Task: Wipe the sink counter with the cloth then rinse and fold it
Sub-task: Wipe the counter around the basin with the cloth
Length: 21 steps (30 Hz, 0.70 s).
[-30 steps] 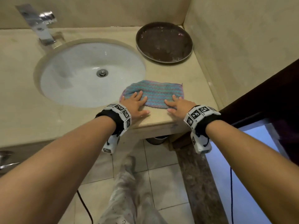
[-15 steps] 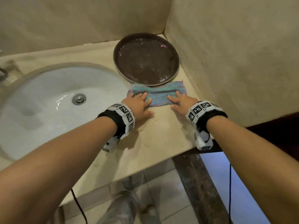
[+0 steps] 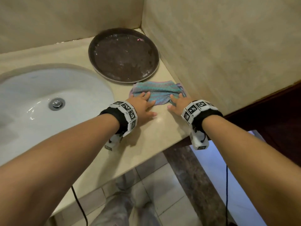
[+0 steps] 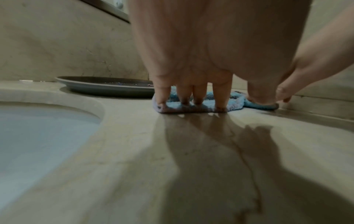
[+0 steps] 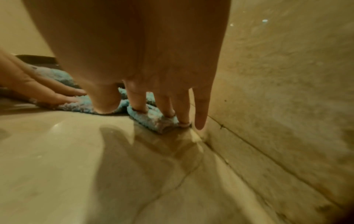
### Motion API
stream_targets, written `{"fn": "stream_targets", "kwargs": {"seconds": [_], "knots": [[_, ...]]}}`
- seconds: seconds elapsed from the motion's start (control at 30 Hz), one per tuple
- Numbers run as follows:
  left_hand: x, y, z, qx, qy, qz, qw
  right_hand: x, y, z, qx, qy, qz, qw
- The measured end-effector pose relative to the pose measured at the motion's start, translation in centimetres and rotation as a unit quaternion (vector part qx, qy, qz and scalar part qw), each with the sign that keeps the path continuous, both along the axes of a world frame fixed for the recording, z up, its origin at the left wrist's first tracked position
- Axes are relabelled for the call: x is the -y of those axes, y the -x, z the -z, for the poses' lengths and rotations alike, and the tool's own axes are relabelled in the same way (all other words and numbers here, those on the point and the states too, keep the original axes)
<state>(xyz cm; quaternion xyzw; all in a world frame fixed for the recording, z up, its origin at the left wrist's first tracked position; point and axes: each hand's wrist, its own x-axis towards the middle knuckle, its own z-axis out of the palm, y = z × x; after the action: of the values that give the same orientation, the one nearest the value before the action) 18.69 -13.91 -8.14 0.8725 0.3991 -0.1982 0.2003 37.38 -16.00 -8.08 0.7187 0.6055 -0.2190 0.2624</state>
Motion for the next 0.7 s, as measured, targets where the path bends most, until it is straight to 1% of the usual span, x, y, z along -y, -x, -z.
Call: {"fn": "stream_targets", "kwargs": {"seconds": [0.1,0.2,0.4,0.63,0.7], "knots": [[1.4,0.1,0.1,-0.005,0.006,0.007,1.000,1.7,0.1,-0.3,0.014,0.007,-0.012,1.000],[3.6,0.2,0.3,-0.010,0.010,-0.008,1.000,3.8,0.5,-0.4,0.022,0.014,-0.027,0.999],[8.9,0.8,0.7,-0.017,0.008,-0.033,0.999,8.4,1.0,-0.5,0.013,0.016,-0.044,0.999],[14.9,1.8,0.8,-0.024,0.018,-0.068,0.997,13.4,2.1,-1.2,0.005,0.020,-0.103,0.994],[16.3,1.9,0.7,-0.025,0.019,-0.075,0.997,14.6,2.2,-1.2,0.001,0.025,-0.107,0.994]]}}
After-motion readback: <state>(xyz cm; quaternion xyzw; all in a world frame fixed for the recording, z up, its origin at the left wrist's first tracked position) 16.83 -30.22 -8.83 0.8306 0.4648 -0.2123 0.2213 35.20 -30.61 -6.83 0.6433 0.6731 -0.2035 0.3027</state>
